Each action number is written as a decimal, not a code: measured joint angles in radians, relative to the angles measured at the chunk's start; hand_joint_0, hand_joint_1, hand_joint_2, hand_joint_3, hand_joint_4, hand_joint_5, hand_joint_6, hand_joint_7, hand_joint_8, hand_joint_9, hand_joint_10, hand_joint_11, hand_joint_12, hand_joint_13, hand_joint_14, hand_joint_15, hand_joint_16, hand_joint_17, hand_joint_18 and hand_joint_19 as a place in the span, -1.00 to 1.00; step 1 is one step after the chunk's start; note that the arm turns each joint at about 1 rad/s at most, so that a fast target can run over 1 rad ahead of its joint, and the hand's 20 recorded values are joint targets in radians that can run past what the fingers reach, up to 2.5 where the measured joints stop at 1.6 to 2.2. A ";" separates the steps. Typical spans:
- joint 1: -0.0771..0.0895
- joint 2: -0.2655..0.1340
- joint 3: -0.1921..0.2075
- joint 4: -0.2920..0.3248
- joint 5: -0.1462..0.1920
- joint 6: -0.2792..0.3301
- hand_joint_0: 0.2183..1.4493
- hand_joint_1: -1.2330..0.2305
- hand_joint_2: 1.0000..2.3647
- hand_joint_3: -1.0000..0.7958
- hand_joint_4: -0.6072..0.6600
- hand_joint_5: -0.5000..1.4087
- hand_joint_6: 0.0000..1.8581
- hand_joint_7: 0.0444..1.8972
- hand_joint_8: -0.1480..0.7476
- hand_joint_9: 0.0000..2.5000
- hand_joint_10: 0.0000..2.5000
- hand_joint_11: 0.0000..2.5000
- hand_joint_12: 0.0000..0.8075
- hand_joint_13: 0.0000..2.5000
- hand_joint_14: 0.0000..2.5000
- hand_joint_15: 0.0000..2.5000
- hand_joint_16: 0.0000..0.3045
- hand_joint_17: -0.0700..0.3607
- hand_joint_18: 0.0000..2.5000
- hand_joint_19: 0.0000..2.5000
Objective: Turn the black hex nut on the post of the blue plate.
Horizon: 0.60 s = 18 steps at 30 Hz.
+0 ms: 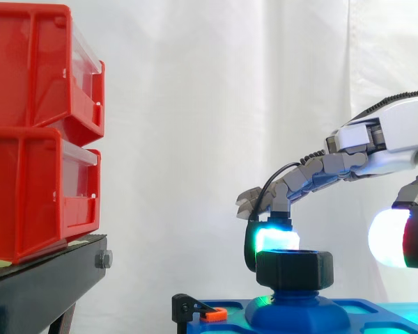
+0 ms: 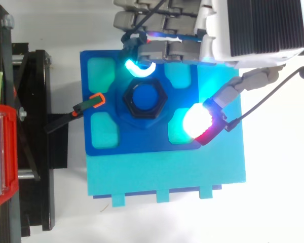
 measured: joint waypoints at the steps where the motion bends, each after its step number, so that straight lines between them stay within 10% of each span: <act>1: 0.000 0.001 0.000 0.000 0.000 0.000 -0.79 0.12 -1.00 -0.44 0.51 -0.67 -0.46 -0.01 -0.15 -0.82 -1.00 -0.88 -0.07 -0.89 -1.00 -0.98 -0.62 -0.08 -0.83 -0.83; 18: -0.003 0.019 0.000 -0.029 -0.001 -0.016 -0.79 0.12 -1.00 -0.44 0.51 -0.67 -0.46 -0.01 -0.15 -0.81 -1.00 -0.88 -0.08 -0.89 -1.00 -0.98 -0.63 -0.08 -0.84 -0.83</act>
